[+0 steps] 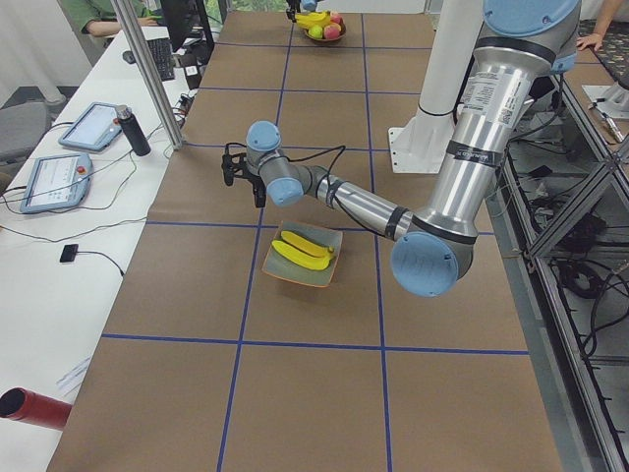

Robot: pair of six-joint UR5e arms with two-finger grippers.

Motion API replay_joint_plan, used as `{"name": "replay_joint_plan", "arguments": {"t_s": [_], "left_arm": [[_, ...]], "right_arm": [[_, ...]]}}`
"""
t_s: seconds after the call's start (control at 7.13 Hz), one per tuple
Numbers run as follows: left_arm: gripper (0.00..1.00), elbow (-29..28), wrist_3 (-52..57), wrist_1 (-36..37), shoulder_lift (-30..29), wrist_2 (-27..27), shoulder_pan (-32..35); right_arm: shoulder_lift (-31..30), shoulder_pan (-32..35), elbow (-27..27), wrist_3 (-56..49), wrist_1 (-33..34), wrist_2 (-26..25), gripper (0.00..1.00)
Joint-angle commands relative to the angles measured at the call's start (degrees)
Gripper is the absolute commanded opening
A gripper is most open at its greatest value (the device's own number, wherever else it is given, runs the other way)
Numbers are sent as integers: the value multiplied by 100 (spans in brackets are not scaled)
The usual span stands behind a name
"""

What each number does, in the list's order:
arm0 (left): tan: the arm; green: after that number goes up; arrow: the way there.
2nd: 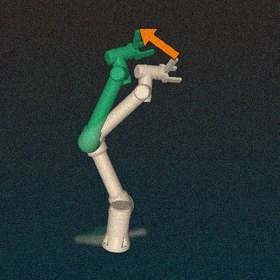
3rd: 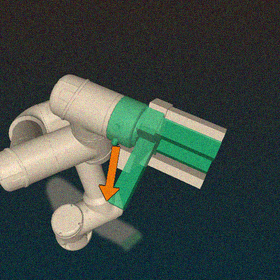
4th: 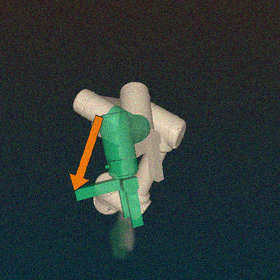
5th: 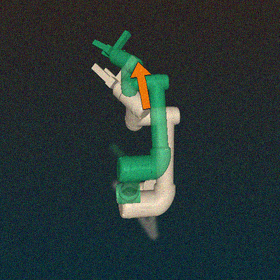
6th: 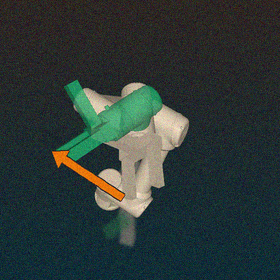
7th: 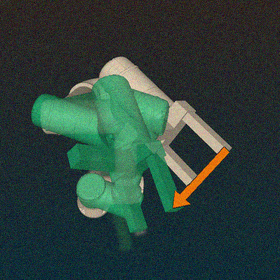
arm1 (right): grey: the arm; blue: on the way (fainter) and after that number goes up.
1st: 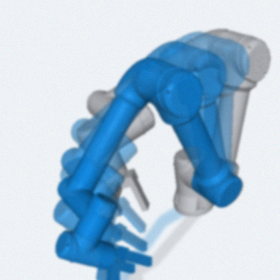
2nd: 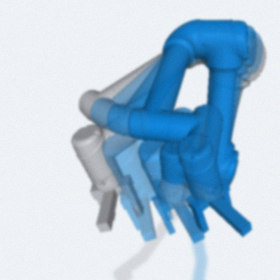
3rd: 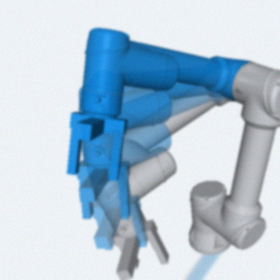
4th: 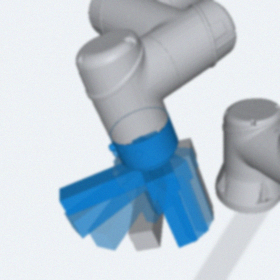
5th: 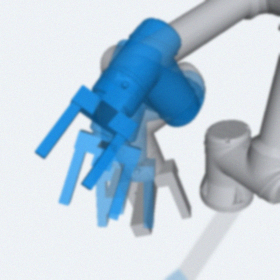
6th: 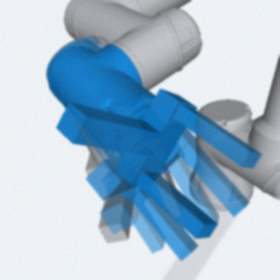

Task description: Transfer all bananas from basket to plate

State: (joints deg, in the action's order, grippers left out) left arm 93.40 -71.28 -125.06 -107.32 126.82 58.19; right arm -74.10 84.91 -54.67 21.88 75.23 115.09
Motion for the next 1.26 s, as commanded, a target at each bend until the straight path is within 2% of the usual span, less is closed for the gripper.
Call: {"name": "replay_joint_plan", "arguments": {"t_s": [0.0,0.7,0.84,1.12], "left_arm": [[100,-6,0,-1,0,0,0],[100,-41,9,-1,0,-9,-9],[100,-41,9,-1,0,-9,-9],[100,-41,18,-10,0,-9,-9]], "right_arm": [[1,-9,0,0,0,14,73],[1,-62,-9,0,0,31,73],[1,-62,-17,0,0,31,66],[1,-62,-44,0,-9,40,30]]}}
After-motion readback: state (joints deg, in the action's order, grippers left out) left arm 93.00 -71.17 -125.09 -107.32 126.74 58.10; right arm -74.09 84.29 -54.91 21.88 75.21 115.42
